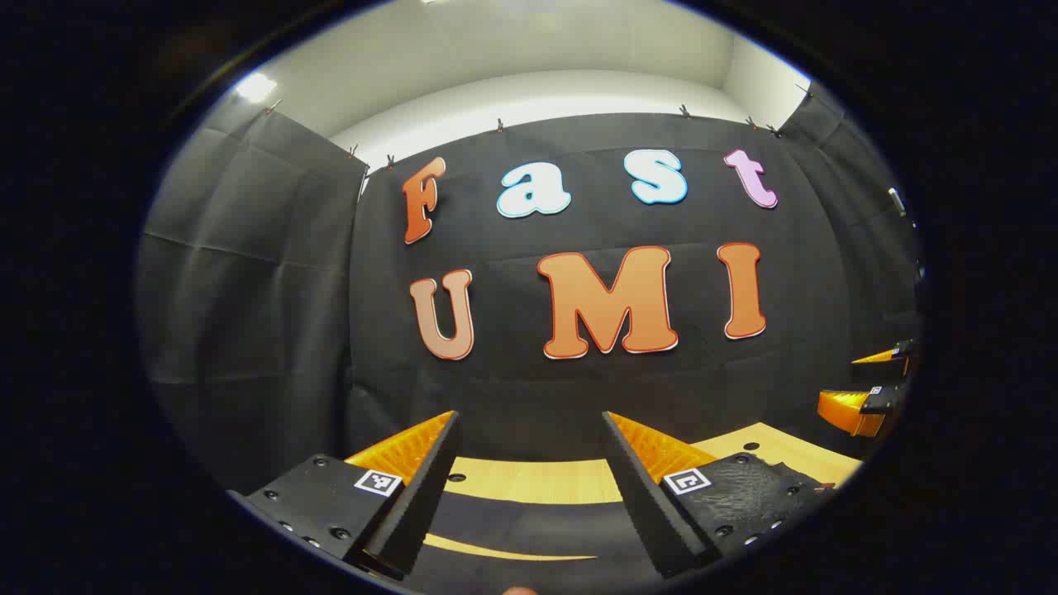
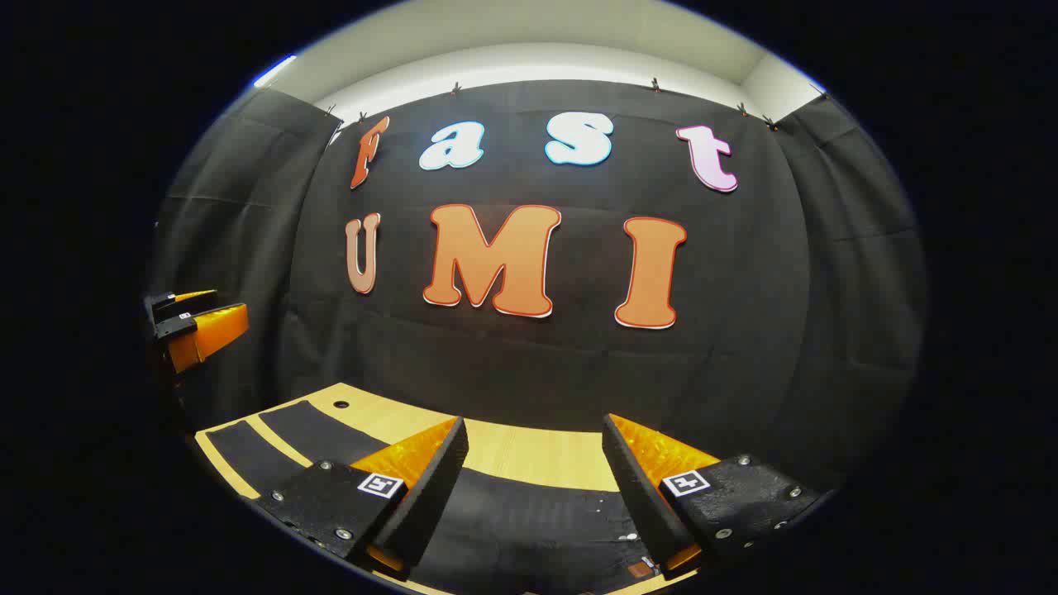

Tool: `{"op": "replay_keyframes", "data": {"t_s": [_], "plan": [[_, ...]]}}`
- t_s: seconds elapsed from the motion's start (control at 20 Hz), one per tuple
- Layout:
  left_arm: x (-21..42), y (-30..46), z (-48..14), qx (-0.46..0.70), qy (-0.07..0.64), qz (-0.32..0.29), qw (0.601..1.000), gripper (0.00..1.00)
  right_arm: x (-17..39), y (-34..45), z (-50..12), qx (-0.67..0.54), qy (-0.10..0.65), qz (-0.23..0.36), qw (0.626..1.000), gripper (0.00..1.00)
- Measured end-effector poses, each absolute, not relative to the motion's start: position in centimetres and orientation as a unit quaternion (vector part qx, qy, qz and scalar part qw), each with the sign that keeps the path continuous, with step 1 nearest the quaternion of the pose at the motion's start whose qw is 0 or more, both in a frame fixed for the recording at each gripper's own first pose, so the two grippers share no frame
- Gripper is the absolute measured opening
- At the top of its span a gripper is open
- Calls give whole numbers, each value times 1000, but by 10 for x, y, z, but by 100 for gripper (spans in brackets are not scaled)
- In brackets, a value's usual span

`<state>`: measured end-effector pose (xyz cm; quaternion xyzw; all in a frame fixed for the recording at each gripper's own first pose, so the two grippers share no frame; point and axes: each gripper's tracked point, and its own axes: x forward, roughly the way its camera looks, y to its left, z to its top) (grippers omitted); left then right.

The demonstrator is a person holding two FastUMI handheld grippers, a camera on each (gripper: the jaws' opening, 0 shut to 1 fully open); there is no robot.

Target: Grasp the waist and the cuffs of the jeans and fold them to make the two legs overlap; first hold the waist and fold one-third of the jeans toward the cuffs, then hold the cuffs and fold the remaining one-third in the same direction to finish folding.

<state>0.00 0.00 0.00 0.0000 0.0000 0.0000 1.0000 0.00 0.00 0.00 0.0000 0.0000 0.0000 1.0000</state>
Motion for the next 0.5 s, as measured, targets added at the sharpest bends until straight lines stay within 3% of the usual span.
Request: {"op": "replay_keyframes", "data": {"t_s": [0.5], "plan": [[6,-10,-1,0,-9,-40,999,99,-5,-1,2,-9,-7,-39,999,98]]}}
